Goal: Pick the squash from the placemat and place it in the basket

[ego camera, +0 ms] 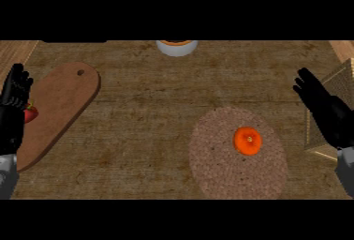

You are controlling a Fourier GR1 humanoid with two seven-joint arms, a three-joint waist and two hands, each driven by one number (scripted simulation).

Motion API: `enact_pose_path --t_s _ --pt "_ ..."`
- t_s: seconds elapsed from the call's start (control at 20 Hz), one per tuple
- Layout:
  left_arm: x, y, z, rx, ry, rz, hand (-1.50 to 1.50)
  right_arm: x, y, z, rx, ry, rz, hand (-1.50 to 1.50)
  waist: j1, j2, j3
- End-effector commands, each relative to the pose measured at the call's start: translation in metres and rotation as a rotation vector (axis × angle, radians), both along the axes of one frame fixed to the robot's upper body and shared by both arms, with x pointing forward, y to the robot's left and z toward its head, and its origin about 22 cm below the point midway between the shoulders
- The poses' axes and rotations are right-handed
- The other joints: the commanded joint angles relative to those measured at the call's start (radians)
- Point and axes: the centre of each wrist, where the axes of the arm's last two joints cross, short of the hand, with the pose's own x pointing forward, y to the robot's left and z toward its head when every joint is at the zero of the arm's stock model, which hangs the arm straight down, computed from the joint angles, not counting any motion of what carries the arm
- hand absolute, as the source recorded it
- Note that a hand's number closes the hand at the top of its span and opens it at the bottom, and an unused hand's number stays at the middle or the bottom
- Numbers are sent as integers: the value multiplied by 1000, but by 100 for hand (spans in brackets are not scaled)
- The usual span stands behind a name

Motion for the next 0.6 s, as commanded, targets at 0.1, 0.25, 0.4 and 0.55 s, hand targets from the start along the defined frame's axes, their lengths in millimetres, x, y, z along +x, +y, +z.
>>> enact_pose_path --t_s 0.1,0.25,0.4,0.55 --pt "1 -21 -24 -72 138 -68 0 43 16 33 229 -227 231 150 38 -5 -4" --pt "7 -25 -27 -118 240 -115 0 53 35 66 398 -465 453 150 49 10 3" --pt "7 -32 -37 -184 321 -138 0 34 75 84 -24 -580 859 -150 45 -2 -5" --pt "4 -35 -48 -197 360 -117 0 11 116 35 -46 -684 918 -150 13 -14 -6"
